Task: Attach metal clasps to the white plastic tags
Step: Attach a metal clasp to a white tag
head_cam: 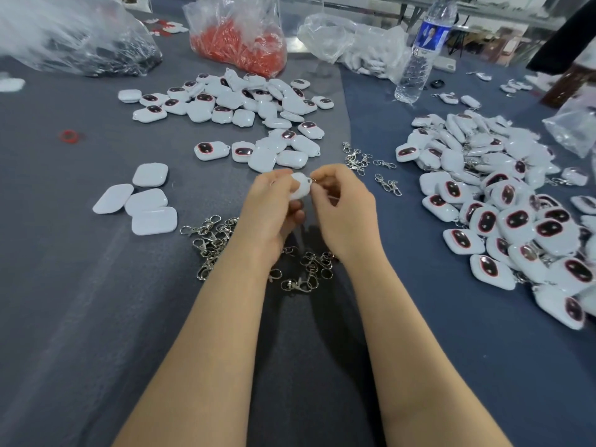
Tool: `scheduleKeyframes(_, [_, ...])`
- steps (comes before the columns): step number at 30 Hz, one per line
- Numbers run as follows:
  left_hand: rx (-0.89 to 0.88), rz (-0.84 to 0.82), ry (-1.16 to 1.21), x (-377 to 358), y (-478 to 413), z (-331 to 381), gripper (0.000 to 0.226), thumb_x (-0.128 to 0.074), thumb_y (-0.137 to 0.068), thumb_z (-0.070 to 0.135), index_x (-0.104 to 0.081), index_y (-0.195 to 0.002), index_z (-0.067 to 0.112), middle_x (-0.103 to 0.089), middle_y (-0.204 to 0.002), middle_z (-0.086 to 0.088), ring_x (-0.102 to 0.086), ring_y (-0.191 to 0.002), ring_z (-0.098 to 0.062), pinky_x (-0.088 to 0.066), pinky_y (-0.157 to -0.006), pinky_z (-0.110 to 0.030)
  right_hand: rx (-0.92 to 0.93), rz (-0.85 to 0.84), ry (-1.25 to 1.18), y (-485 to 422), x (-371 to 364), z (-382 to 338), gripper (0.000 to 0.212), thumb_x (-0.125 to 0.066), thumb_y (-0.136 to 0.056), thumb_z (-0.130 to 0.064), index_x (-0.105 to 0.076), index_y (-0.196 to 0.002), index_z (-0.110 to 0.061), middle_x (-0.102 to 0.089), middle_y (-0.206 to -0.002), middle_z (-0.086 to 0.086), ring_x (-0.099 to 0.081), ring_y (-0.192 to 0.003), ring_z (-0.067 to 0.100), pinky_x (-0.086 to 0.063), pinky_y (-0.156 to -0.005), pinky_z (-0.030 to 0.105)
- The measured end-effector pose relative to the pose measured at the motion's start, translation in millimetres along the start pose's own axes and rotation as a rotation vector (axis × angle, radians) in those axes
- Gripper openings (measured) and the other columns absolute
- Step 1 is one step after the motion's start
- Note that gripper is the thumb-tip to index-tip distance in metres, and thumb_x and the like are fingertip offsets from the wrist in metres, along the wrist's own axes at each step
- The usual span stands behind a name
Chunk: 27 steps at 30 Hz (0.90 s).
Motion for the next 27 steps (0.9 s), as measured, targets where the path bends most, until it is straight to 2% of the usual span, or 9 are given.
scheduleKeyframes(3, [0.205, -0.096, 0.329, 1.8, 1.2, 0.9, 0.013, -0.044, -0.091, 0.002, -0.057, -0.089, 0.005, -0.054, -0.072, -0.006, -0.044, -0.043, -0.005, -0.039, -0.04, -0.013, -0.016, 0.018, -0.066, -1.2, 1.5, 1.4, 0.013, -0.061, -0.089, -0.007, -0.062, -0.089, -0.02, -0.061, -0.078, -0.016, -0.055, -0.069, -0.008, -0.039, -0.065, 0.001])
scheduleKeyframes(8, [0.434, -0.221, 0.574, 4.8, -1.9, 3.2, 0.043, -0.043, -0.09, 0.002, -0.044, -0.131, -0.01, -0.045, -0.111, -0.013, -0.046, -0.061, -0.004, -0.039, -0.039, -0.008, 0.01, 0.055, -0.139, -0.4, 0.5, -2.0, 0.015, -0.063, -0.088, -0.009, -0.062, -0.082, -0.023, -0.061, -0.072, -0.017, -0.055, -0.066, -0.011, -0.039, -0.062, 0.002])
scheduleKeyframes(10, [0.474, -0.243, 0.626, 4.4, -0.3, 3.8, 0.043, -0.047, -0.08, -0.001, -0.05, -0.123, -0.008, -0.043, -0.107, -0.009, -0.037, -0.061, -0.003, -0.039, -0.039, -0.008, 0.011, 0.074, -0.127, 0.2, 0.2, -2.4, 0.019, -0.06, -0.09, -0.01, -0.058, -0.08, -0.026, -0.061, -0.072, -0.015, -0.053, -0.067, -0.007, -0.038, -0.062, 0.003])
scheduleKeyframes(12, [0.487, -0.266, 0.656, 3.3, 3.2, 4.1, 0.027, -0.047, -0.079, -0.001, -0.056, -0.104, -0.006, -0.049, -0.093, -0.005, -0.038, -0.049, -0.002, -0.038, -0.038, -0.008, 0.021, 0.076, -0.089, 0.3, 0.5, -2.1, 0.02, -0.056, -0.092, -0.011, -0.055, -0.08, -0.027, -0.061, -0.077, -0.01, -0.051, -0.068, -0.002, -0.038, -0.062, 0.004])
scheduleKeyframes(15, [0.345, -0.176, 0.449, 1.4, 4.8, 4.7, 0.015, -0.041, -0.09, 0.002, -0.053, -0.099, 0.002, -0.051, -0.073, -0.004, -0.038, -0.043, -0.004, -0.034, -0.037, -0.01, 0.078, 0.065, 0.029, 1.2, 0.1, -1.7, 0.015, -0.053, -0.094, -0.009, -0.053, -0.083, -0.018, -0.059, -0.078, -0.001, -0.049, -0.068, 0.006, -0.038, -0.062, 0.01])
scheduleKeyframes(19, [-0.272, 0.096, -0.389, 1.5, 4.7, 4.8, 0.021, -0.045, -0.087, 0.002, -0.052, -0.1, 0.018, -0.053, -0.082, 0.001, -0.047, -0.058, -0.005, -0.04, -0.055, -0.018, 0.135, -0.013, 0.213, 0.8, 0.3, 2.2, 0.014, -0.048, -0.096, -0.009, -0.054, -0.083, -0.01, -0.057, -0.075, 0.003, -0.048, -0.071, 0.021, -0.039, -0.066, 0.031])
scheduleKeyframes(22, [-0.642, 0.032, -0.775, 1.5, 8.4, 0.8, 0.023, -0.049, -0.086, 0.003, -0.052, -0.103, 0.018, -0.052, -0.095, 0.0, -0.048, -0.074, -0.009, -0.036, -0.066, -0.019, 0.126, -0.072, 0.311, -0.9, 2.1, 6.3, 0.012, -0.047, -0.094, -0.009, -0.055, -0.084, -0.009, -0.055, -0.076, 0.004, -0.045, -0.071, 0.022, -0.039, -0.066, 0.037])
scheduleKeyframes(25, [-0.672, 0.005, -0.75, 2.3, 5.9, -0.9, 0.024, -0.049, -0.087, 0.003, -0.05, -0.102, 0.021, -0.051, -0.095, 0.0, -0.048, -0.071, -0.006, -0.038, -0.066, -0.018, 0.101, -0.043, 0.233, 0.8, 2.0, 5.7, 0.009, -0.051, -0.093, -0.009, -0.055, -0.085, -0.011, -0.058, -0.078, 0.002, -0.05, -0.074, 0.021, -0.042, -0.069, 0.032])
scheduleKeyframes(27, [-0.484, 0.028, -0.489, 0.0, 3.6, 0.7, 0.025, -0.047, -0.086, 0.002, -0.05, -0.1, 0.022, -0.054, -0.083, 0.003, -0.047, -0.06, -0.002, -0.041, -0.061, -0.018, 0.06, -0.015, 0.08, 1.4, 1.0, 3.3, 0.008, -0.055, -0.093, -0.01, -0.054, -0.087, -0.015, -0.06, -0.08, -0.003, -0.055, -0.077, 0.012, -0.044, -0.07, 0.019])
Point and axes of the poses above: each hand's wrist, its own y-axis away from the middle knuckle, its own x-axis out of the back of the hand, z = x × y, the point moved 1 cm from there along -y, towards the middle knuckle
